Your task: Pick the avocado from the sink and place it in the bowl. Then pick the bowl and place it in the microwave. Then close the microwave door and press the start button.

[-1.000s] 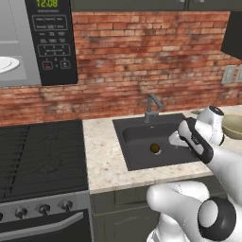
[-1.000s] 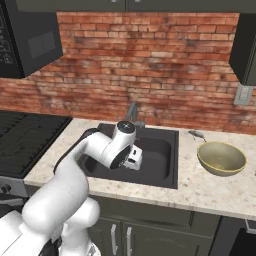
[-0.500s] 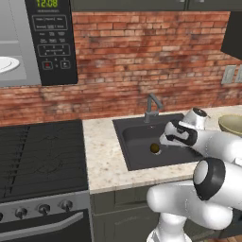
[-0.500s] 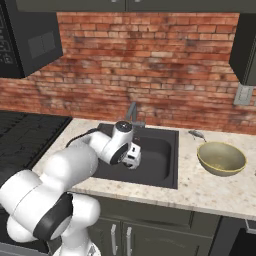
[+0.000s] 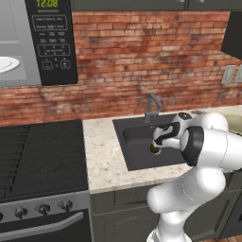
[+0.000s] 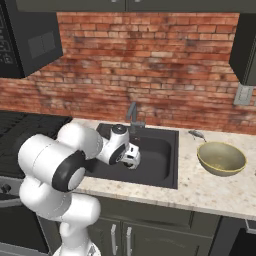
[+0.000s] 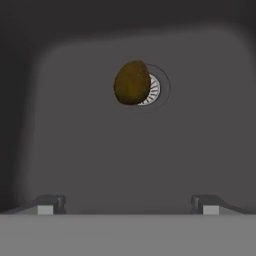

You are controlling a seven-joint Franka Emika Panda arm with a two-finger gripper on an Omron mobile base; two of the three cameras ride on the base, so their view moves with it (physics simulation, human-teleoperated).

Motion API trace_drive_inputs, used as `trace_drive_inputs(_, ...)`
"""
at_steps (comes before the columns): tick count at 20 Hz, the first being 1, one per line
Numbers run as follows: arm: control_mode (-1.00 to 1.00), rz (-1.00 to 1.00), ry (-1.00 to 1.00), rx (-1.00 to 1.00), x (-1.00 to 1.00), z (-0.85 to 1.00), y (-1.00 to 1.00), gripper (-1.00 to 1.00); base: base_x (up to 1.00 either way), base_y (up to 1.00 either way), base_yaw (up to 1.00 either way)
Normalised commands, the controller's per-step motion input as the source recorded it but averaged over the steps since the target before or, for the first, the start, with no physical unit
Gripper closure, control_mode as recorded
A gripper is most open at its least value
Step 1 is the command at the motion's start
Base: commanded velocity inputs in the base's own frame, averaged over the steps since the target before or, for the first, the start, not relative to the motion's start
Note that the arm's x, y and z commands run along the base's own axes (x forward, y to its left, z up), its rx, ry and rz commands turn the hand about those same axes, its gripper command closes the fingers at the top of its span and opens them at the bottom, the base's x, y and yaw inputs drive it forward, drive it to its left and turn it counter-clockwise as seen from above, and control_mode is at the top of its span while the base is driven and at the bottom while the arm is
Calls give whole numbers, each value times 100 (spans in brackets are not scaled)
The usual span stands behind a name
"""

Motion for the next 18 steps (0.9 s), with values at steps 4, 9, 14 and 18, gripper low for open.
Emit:
trace_drive_inputs(4, -100, 0, 0, -7, 32, -31, 3, -100, 0, 0, 0)
trace_drive_inputs(9, -100, 0, 0, -5, 27, -27, 3, -100, 0, 0, 0)
trace_drive_inputs(14, -100, -1, 0, -3, 12, -13, 4, -100, 0, 0, 0)
trace_drive_inputs(18, -100, -2, 0, -1, 21, -11, 0, -100, 0, 0, 0)
